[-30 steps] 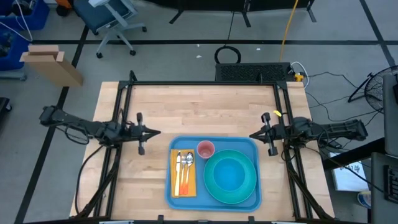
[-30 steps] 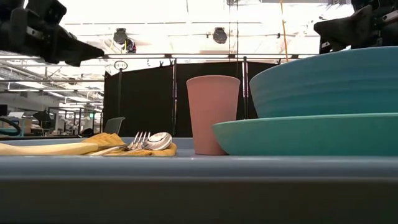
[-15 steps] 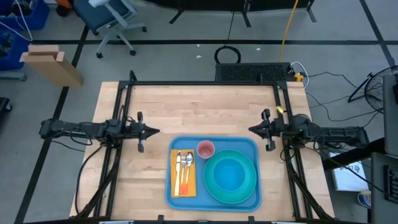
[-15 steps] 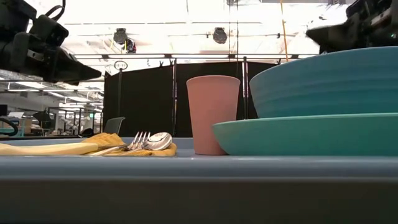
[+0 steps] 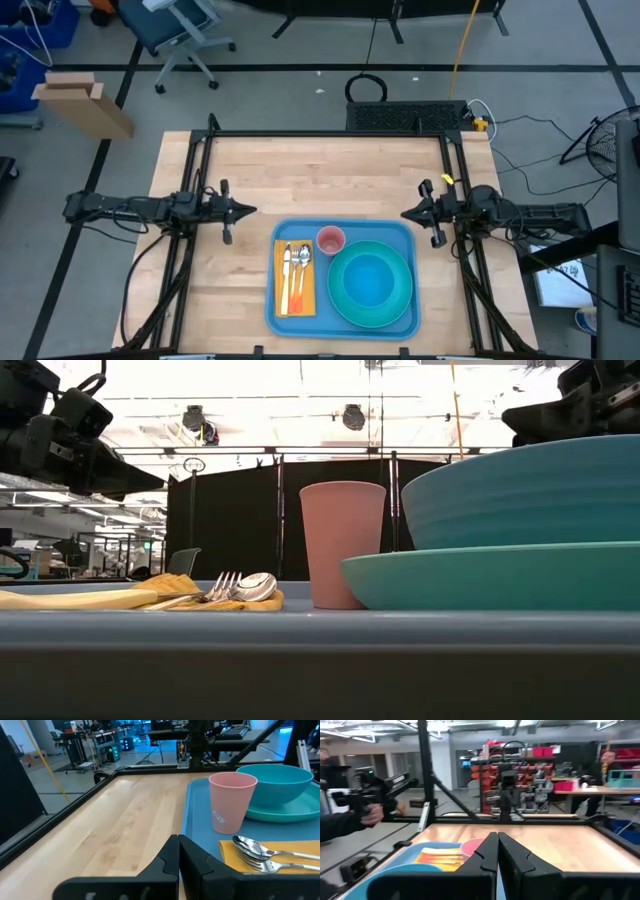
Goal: Set up tray
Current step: Return to Home Position
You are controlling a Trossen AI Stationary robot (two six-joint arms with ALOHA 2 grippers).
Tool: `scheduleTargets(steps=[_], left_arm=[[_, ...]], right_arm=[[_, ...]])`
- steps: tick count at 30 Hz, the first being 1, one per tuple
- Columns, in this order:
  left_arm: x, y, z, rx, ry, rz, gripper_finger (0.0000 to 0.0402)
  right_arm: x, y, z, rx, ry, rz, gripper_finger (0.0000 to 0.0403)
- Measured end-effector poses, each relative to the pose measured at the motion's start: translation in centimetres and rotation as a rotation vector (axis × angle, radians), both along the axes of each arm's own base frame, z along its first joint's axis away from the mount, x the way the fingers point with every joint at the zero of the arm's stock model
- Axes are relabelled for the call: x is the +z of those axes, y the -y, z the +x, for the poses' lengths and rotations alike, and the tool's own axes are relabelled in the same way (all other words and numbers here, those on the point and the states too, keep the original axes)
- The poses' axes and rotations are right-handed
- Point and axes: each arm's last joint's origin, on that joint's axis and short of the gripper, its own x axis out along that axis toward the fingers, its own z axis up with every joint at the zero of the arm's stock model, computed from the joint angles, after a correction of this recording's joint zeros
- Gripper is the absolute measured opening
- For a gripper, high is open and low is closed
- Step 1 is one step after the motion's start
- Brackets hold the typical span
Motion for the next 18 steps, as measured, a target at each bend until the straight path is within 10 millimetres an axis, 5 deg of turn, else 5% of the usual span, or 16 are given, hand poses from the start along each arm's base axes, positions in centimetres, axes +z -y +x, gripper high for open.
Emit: scheduleTargets(steps=[18], left_arm=[[0.0, 1.2, -0.1, -0.051, 0.002, 0.017, 0.0000]], right_arm=[[0.3, -1.5, -0.5, 0.017, 0.052, -0.091, 0.0000]])
